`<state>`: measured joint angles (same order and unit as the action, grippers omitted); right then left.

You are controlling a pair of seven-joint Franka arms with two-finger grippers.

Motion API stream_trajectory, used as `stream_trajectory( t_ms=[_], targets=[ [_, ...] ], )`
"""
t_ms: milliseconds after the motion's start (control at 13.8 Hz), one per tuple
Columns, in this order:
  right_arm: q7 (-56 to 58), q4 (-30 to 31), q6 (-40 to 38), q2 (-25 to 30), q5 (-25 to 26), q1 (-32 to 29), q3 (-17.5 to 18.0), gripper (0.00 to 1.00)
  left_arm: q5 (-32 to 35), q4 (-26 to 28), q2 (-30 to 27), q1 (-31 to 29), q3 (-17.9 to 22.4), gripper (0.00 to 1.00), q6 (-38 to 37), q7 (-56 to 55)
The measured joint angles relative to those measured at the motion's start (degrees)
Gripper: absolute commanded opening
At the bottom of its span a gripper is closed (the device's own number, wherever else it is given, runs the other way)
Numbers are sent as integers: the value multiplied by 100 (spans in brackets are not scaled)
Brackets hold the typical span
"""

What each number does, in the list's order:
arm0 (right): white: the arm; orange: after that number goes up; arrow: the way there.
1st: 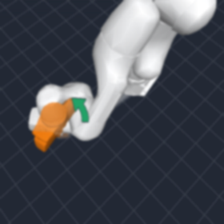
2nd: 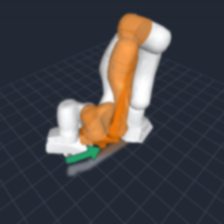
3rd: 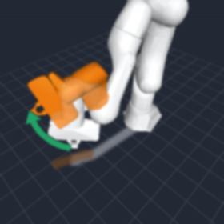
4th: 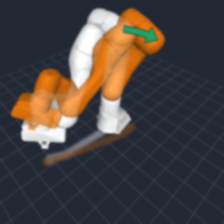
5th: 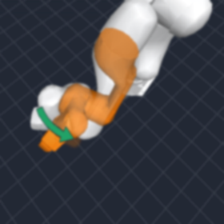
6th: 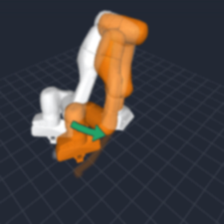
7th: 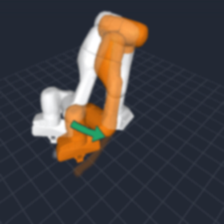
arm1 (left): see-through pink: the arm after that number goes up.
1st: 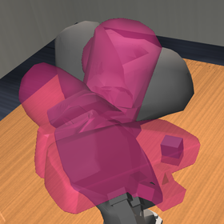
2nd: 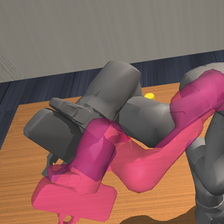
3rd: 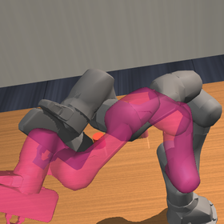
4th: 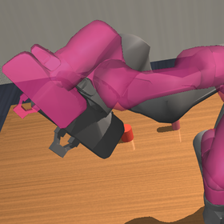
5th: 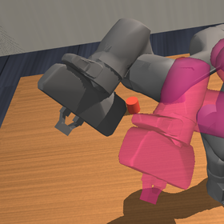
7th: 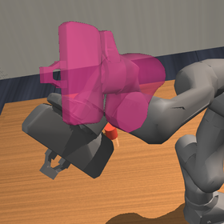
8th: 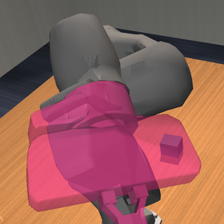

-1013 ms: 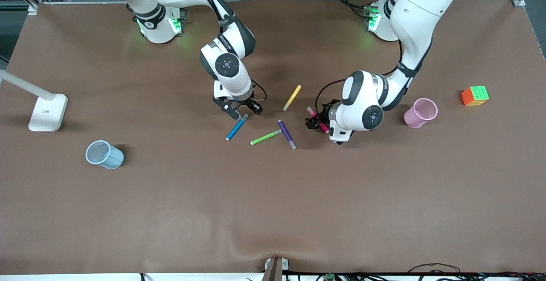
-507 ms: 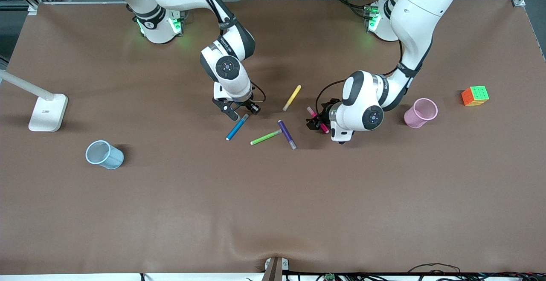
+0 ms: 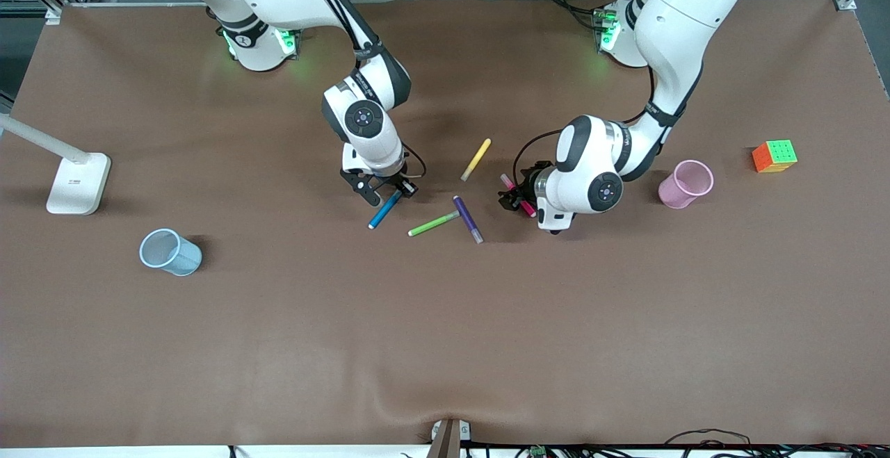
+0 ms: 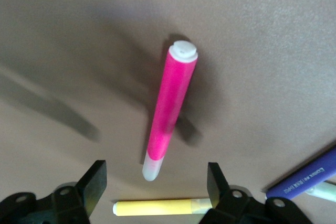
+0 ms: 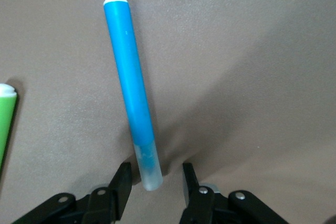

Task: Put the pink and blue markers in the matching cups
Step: 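Grasp the blue marker with the right gripper while the left gripper grasps the pink marker, then carry the blue marker to the blue cup while the left gripper carries the pink marker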

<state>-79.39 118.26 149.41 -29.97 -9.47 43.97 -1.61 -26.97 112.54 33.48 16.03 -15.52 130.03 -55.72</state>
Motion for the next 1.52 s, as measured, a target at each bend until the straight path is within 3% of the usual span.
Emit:
stream_trajectory(
  t_ms=[145,507,724,868,1303,1520],
  targets=[
    [0,0,-23,10,15,2,-1,0,0,-21,58,38,0,61,0,0],
    [-1,-3,-8,18,31,5,-3,0,0,-66,186,115,-1,54,5,0],
    [-1,-62,-185,42,31,-3,-60,0,0,-118,207,125,-1,31,5,-1],
    [33,-295,-960,179,38,-109,-139,0,0,-140,219,125,0,28,5,-2],
    [843,-1657,-4105,528,47,-1048,-204,0,0,-169,253,121,8,1,7,-11],
    [1632,-2004,-5025,636,45,-1615,-208,0,0,-170,256,122,6,0,32,-13]
  ],
)
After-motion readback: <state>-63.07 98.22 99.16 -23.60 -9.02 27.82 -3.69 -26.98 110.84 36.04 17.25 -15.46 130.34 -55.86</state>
